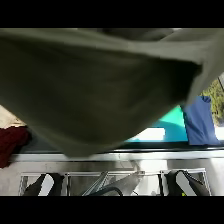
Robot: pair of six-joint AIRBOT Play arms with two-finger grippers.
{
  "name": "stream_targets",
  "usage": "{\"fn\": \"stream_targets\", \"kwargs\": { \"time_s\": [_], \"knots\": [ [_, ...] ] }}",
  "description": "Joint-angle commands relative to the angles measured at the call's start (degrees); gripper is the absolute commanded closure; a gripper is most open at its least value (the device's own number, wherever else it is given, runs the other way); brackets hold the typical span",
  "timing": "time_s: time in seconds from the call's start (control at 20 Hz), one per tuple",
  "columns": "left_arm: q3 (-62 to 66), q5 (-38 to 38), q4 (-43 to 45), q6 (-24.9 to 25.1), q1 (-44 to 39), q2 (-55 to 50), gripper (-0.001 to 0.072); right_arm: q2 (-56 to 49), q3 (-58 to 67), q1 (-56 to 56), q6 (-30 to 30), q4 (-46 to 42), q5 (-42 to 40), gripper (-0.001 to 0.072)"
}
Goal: Fold the shirts.
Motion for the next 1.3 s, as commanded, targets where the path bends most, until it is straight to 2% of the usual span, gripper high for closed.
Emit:
{"fn": "stream_targets", "kwargs": {
  "time_s": [0.0, 0.2, 0.35, 0.5, 0.6, 0.7, 0.85, 0.95, 1.1, 1.25],
  "knots": [
    [-2.64, 0.61, 8.13, 0.66, -6.36, -0.81, 0.0695, 0.57, 0.24, -0.5, 1.05, -0.13, -0.85, 0.0689],
    [-0.13, -0.04, 9.46, 0.68, -14.12, -3.93, 0.0695, -2.45, 0.24, -0.5, 0.11, 5.55, 4.76, 0.0689],
    [-0.22, -1.31, 9.51, 0.13, -17.14, -3.98, 0.0695, -2.62, 0.26, -0.5, 0.42, 6.08, 7.15, 0.069],
    [-7.06, -2.71, 9.53, -1.62, -17.22, 1.18, 0.0695, -1.07, 0.26, -0.5, 3.28, 4.28, 9.07, 0.0689],
    [-11.61, -5.99, 9.6, -4.96, -15.89, 6.38, 0.0695, 0.61, 0.26, -0.48, 7.32, 0.17, 10.32, 0.069],
    [-16.33, -7.1, 9.92, -5.77, -14.64, 12.11, 0.0695, 2.34, 0.24, -0.37, 10.93, -4.44, 12.76, 0.0689],
    [-24.9, -6.62, 13.2, -6.49, -16.63, 16.04, 0.0695, 2.08, -2.51, -1.22, 11.28, -3.1, 15.43, 0.069],
    [-30.67, -6.25, 14.01, -6.64, -17.79, 12.11, 0.0695, 0.26, -8.7, -4.66, 8.04, 2.51, 15.15, 0.069],
    [-35.78, -0.79, 13.9, -1.51, -19.78, -1.09, 0.0695, -4.52, -20.59, -5.35, 0.02, 9.35, 12.79, 0.069],
    [-30.16, 1.38, 13.81, 0.39, -23.52, -21.05, 0.0695, -17.07, -27.82, 5.73, -6.82, 9.42, 5.46, 0.069]
  ]
}}
